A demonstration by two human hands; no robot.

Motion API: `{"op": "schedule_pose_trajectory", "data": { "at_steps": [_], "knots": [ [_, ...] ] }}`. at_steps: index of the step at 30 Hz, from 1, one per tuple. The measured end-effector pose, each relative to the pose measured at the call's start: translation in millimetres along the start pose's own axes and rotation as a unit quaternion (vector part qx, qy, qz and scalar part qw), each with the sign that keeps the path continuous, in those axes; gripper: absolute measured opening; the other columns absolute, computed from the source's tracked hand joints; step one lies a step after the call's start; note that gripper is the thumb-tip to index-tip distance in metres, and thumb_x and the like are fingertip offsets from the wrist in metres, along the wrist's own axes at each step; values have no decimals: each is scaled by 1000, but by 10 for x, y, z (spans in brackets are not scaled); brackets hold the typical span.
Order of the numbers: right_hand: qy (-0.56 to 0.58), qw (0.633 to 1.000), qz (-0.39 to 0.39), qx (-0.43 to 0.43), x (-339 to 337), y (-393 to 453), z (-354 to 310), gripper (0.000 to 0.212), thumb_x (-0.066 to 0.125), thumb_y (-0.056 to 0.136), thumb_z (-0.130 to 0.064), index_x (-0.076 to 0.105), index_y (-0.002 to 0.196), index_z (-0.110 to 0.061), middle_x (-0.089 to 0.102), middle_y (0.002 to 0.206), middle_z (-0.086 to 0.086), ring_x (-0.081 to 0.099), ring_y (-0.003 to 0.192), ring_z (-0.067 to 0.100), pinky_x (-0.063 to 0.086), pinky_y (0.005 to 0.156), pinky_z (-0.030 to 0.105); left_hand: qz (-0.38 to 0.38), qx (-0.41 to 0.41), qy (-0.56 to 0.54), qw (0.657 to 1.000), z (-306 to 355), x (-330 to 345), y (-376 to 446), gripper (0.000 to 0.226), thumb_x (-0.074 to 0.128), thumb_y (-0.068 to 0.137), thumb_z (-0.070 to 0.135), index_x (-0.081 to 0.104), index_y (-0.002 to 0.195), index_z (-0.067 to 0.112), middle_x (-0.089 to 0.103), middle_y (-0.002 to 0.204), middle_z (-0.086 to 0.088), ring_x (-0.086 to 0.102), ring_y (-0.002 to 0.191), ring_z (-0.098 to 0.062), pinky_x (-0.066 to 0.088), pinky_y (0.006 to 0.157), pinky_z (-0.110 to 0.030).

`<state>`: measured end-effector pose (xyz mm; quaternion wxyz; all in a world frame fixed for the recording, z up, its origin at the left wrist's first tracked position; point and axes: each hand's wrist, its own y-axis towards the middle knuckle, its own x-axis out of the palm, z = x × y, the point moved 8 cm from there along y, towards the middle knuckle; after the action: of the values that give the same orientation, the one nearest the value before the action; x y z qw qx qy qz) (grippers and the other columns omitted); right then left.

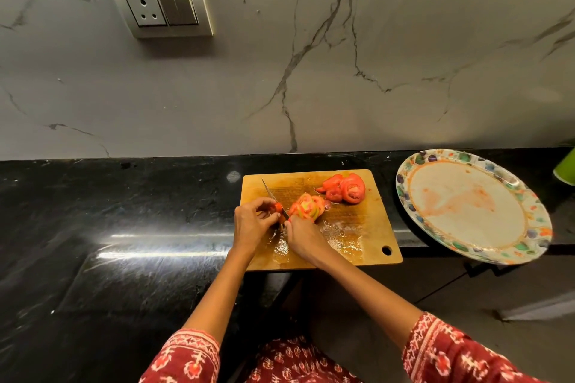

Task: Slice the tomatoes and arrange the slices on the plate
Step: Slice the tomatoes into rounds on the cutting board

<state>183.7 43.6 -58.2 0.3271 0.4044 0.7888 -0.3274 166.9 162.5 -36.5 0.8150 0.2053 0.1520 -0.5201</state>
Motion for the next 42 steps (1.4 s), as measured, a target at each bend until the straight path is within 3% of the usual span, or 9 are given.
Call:
{"op": "schedule_pose_trajectory", "data": {
  "at_steps": [9,13,19,24,29,32,35,37,42],
  "knots": [
    [-43,999,3,-8,70,-45,113,32,29,103,-26,50,112,-3,59,101,17,58,89,33,44,73,39,24,-10,-13,1000,-42,-49,15,21,73,74,-1,70,93,8,66,85,4,61,79,4,49,72,-6],
    [-66,998,8,-8,112,-144,206,35,27,103,-25,51,110,-1,62,102,21,58,94,36,38,67,34,25,-12,-6,1000,-88,-46,46,22,74,73,1,71,94,6,68,88,-1,63,80,-4,51,73,-8],
    [-75,997,8,19,68,-3,72,26,33,101,-12,49,118,-1,61,111,18,58,102,35,46,82,42,19,0,-3,1000,-63,-46,54,20,74,74,0,70,93,7,67,87,0,62,80,-2,51,73,-8],
    [-84,996,5,8,76,-253,252,32,30,103,-22,51,114,-1,61,109,19,58,100,34,38,71,33,40,4,-12,999,-57,-91,43,19,72,75,-1,69,89,10,67,84,0,62,78,-1,49,70,-5],
    [-90,996,-10,27,65,-273,254,28,34,102,-17,55,111,-1,60,110,17,58,104,34,43,78,35,42,11,-11,999,-39,-69,34,20,72,75,-1,69,92,8,68,87,-3,62,78,-1,50,73,-7],
    [-114,992,-17,43,79,-204,170,24,39,98,-7,55,113,0,62,112,19,58,106,34,45,78,35,36,8,-14,999,-92,4,-3,25,73,75,0,67,98,8,67,94,-3,63,85,-8,55,81,-20],
    [-128,991,-7,43,83,-194,155,27,37,99,-7,51,120,2,61,117,20,56,111,35,46,82,37,16,-6,-12,1000,-192,135,-85,49,75,73,2,58,118,6,59,113,-3,56,104,-9,47,84,-9],
    [-132,990,-3,41,81,-205,167,28,37,98,-6,50,121,2,60,118,21,55,112,36,46,84,37,9,-3,-1,1000,-225,166,-97,52,75,72,1,57,120,8,57,115,-4,54,106,-10,45,82,-6],
    [-131,991,3,35,112,-230,157,29,39,93,1,50,120,2,60,116,22,57,110,35,48,84,37,21,17,53,998,-173,139,-61,38,73,72,4,59,107,13,58,98,3,55,91,-10,53,83,-31]
  ]
}}
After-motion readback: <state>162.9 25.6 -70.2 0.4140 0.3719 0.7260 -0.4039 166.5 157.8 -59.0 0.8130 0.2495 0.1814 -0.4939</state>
